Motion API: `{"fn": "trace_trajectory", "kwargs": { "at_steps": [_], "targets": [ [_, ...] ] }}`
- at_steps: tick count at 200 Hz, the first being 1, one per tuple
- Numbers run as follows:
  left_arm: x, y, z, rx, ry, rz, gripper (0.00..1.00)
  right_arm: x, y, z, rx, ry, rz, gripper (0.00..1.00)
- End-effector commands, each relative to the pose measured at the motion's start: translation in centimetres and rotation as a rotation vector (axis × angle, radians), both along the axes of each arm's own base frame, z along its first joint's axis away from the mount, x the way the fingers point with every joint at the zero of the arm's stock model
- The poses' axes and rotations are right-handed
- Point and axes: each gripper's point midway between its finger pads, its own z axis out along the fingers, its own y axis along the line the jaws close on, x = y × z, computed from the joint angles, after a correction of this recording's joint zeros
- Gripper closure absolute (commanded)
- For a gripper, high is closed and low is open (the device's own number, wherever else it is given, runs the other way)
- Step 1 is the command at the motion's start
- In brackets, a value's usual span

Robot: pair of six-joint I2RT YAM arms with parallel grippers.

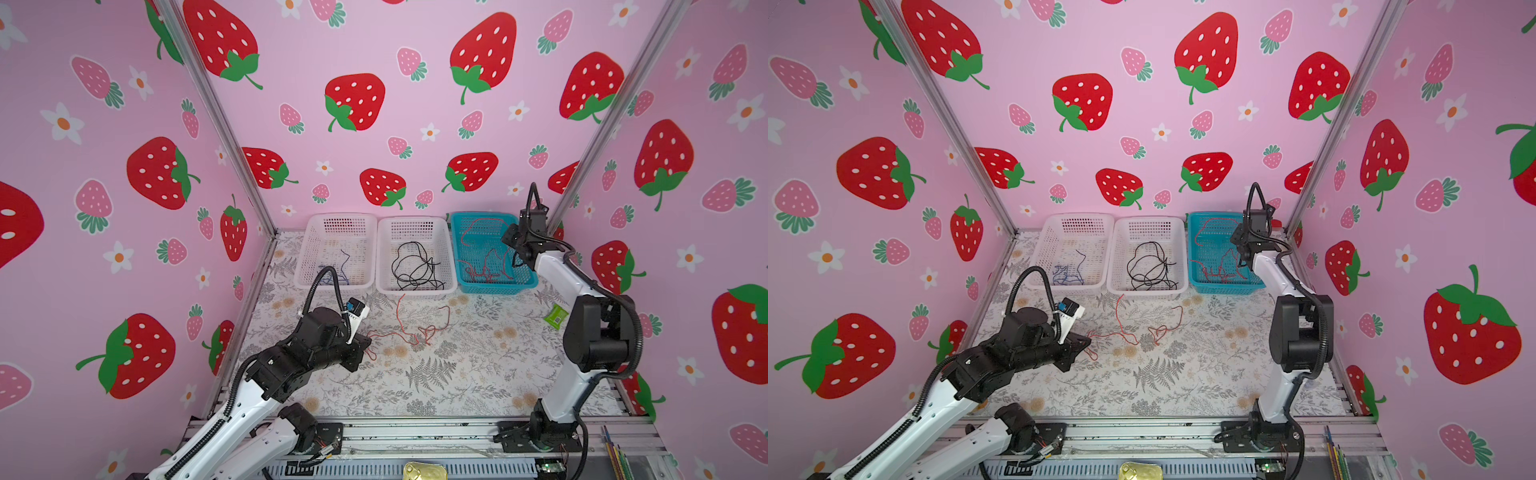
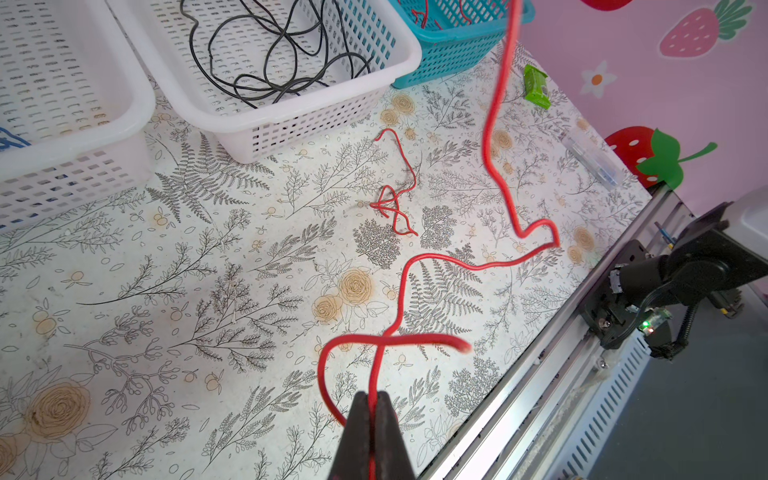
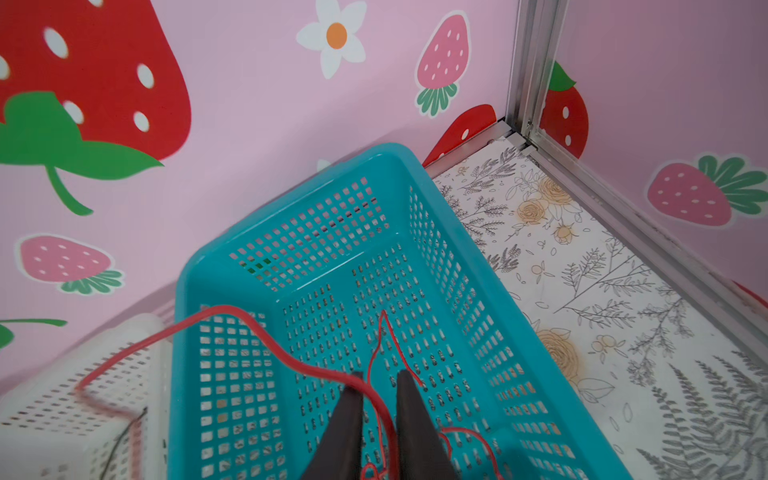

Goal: Untangle and sort cables by color
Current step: Place the cable in the container.

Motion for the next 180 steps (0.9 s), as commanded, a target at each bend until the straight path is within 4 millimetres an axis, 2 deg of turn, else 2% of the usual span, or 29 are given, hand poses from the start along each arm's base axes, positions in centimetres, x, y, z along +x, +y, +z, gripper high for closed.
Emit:
{"fn": "trace_trajectory", "kwargs": {
  "at_steps": [1,15,45,54,72,95,118,147,180],
  "targets": [
    [0.0,-0.3,0.3,-0.012,-0.015,-0.018,1.0,-0.3,-0.6,1.5,0.005,-0.017,-0.033,0.71],
    [0.0,-0.4,0.3,-0.012,-0.009,-0.021,1.0,-0.5,-0.5,2.1,0.007,-0.025,-0.024,0.65],
    [0.0,-0.4,0.2,-0.011,-0.007,-0.024,1.0,-1.3,0.3,3.7,0.018,-0.055,0.015,0.6],
    [0.0,-0.4,0.2,-0.011,-0.005,-0.021,1.0,-1.8,1.3,4.3,0.021,-0.072,0.061,0.59],
    [0.0,-0.4,0.2,-0.01,-0.004,-0.022,1.0,-3.3,4.5,4.4,0.031,-0.103,0.214,0.55],
    [0.0,-0.4,0.1,-0.009,-0.003,-0.022,1.0,-5.6,7.7,2.5,0.051,-0.098,0.358,0.51],
    [0.0,-0.4,0.1,-0.009,-0.002,-0.022,1.0,-7.2,9.9,-0.6,0.039,-0.038,0.447,0.51],
    [0.0,-0.5,-0.1,-0.008,0.006,-0.027,1.0,-8.3,11.9,-3.9,0.037,0.021,0.52,0.51],
    [0.1,-0.5,-0.2,-0.004,0.008,-0.024,1.0,-9.0,13.4,-5.9,0.002,0.043,0.566,0.51]
  ]
}}
